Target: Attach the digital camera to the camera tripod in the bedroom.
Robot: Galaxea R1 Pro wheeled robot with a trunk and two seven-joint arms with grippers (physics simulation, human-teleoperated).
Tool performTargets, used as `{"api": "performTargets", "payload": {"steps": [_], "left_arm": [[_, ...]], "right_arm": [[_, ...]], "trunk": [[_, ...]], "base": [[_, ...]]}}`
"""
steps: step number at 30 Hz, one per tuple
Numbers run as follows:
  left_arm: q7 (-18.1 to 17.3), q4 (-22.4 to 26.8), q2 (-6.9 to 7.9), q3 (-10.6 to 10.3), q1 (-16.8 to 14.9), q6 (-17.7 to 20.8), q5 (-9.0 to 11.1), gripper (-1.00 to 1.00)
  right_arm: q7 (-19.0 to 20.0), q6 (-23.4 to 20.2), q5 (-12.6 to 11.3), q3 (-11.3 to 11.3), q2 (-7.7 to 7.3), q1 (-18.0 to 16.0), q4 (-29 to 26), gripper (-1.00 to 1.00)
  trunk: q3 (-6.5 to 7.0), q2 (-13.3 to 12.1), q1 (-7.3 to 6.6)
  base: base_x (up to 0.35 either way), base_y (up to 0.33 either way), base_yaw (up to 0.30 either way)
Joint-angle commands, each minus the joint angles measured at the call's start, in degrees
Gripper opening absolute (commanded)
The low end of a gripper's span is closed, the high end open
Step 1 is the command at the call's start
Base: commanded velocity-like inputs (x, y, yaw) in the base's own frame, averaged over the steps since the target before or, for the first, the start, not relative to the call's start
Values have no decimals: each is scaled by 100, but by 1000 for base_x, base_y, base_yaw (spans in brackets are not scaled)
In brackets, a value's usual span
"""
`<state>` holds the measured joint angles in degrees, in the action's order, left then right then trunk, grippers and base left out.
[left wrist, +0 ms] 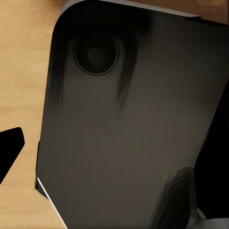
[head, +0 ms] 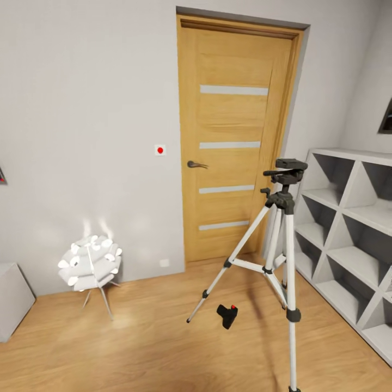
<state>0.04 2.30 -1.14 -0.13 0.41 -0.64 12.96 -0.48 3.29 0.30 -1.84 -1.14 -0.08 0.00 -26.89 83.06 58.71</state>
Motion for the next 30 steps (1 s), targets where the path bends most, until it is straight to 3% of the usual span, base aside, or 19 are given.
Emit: {"api": "performTargets", "payload": {"steps": [1,30], "left_arm": [[1,8,-1,-4,3,-7,40,100],[2,14,8,-4,3,-8,40,100]], "right_arm": [[-5,14,3,-18,0,-1,0,100],[6,0,8,-15,4,-1,-8,100]], "trunk": [[-4,2,2],[-4,2,2]], "base": [[154,-240,0],[151,-249,0]]}}
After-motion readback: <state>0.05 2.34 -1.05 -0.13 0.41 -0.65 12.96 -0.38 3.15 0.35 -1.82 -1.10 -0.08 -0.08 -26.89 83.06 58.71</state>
